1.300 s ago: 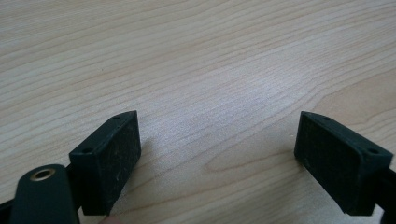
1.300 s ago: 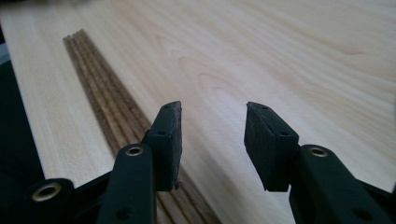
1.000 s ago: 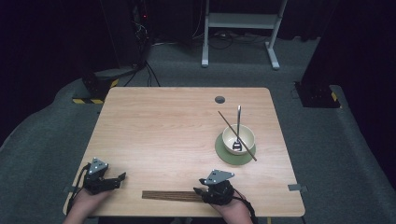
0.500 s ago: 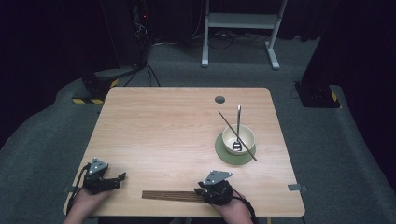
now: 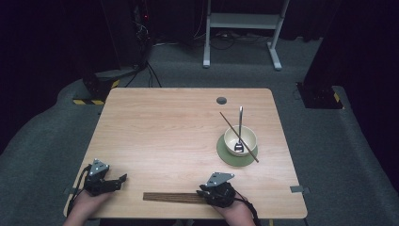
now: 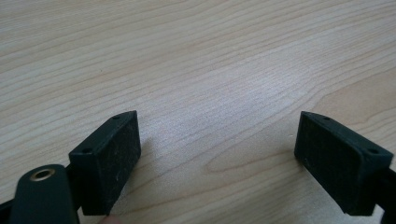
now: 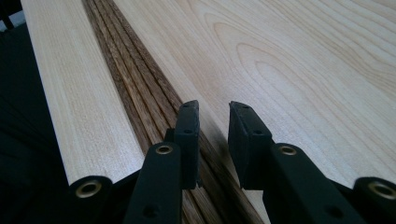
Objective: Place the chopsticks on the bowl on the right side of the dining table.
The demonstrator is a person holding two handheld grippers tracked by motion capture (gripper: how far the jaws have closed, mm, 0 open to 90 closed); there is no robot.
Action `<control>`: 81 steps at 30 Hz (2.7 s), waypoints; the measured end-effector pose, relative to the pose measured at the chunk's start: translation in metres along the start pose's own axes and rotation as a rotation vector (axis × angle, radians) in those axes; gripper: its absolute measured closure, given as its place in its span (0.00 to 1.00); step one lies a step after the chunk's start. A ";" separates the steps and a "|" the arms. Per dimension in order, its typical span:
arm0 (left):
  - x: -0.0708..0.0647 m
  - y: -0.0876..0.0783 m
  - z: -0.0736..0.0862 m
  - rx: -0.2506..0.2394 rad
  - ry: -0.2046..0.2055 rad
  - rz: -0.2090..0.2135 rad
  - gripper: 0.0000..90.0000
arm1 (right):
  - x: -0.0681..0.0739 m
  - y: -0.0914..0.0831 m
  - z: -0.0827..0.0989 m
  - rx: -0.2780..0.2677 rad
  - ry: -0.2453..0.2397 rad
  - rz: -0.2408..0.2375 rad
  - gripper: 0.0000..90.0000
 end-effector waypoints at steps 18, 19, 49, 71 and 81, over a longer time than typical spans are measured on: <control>0.000 0.000 0.000 -0.001 -0.001 0.004 0.16 | 0.000 0.001 0.000 0.001 0.001 0.012 0.80; 0.000 0.000 0.000 0.000 0.000 0.004 0.16 | -0.001 0.002 0.001 0.007 0.000 0.012 0.81; 0.000 -0.001 0.001 -0.001 -0.003 0.000 0.16 | -0.026 0.000 0.008 0.002 -0.033 0.098 0.87; 0.000 -0.001 0.001 -0.003 -0.006 -0.004 0.17 | -0.029 -0.012 -0.001 -0.005 -0.056 0.160 0.93; 0.000 -0.001 0.001 -0.002 -0.005 -0.003 0.17 | -0.042 -0.041 -0.003 -0.084 -0.007 0.215 0.93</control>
Point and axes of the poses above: each handheld gripper's, and its own axes: y roughly forward along the jaws, z roughly out of its underside, x roughly to its left, the point moved 6 cm from there along y, roughly forward along the jaws, and after that the axes turned 8 degrees about -y, right-handed, at the moved point
